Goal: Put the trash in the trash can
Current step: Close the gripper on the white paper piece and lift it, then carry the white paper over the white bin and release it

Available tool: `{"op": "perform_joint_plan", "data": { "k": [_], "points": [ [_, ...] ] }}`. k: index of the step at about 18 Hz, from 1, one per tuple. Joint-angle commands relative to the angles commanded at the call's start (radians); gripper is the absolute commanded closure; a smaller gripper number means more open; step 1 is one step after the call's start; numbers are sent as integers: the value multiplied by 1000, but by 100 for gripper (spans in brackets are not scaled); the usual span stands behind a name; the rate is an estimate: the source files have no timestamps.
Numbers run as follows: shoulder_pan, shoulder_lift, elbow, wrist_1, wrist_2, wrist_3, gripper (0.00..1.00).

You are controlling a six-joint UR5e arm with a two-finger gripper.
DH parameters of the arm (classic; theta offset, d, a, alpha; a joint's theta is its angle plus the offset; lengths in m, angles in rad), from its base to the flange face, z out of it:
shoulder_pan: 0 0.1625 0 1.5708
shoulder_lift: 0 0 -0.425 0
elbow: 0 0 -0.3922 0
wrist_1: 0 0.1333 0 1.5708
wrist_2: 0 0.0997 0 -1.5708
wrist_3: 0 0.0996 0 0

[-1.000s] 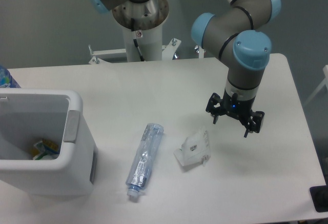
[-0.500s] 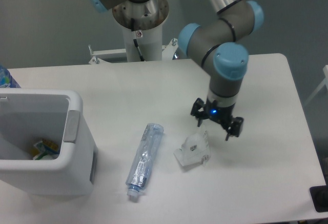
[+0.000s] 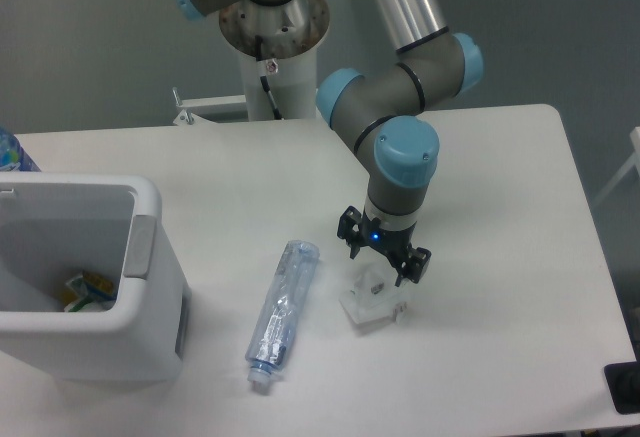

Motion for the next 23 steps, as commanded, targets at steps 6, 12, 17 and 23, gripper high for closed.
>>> {"op": "perform_joint_plan", "data": {
  "k": [6, 12, 17, 23],
  "points": [
    [3, -2, 87, -8, -21, -51, 100],
    [6, 15, 170, -12, -242, -236, 100],
    [-37, 116, 209, -12, -334, -356, 100],
    [-119, 261, 224, -11, -439, -492, 100]
  ]
}}
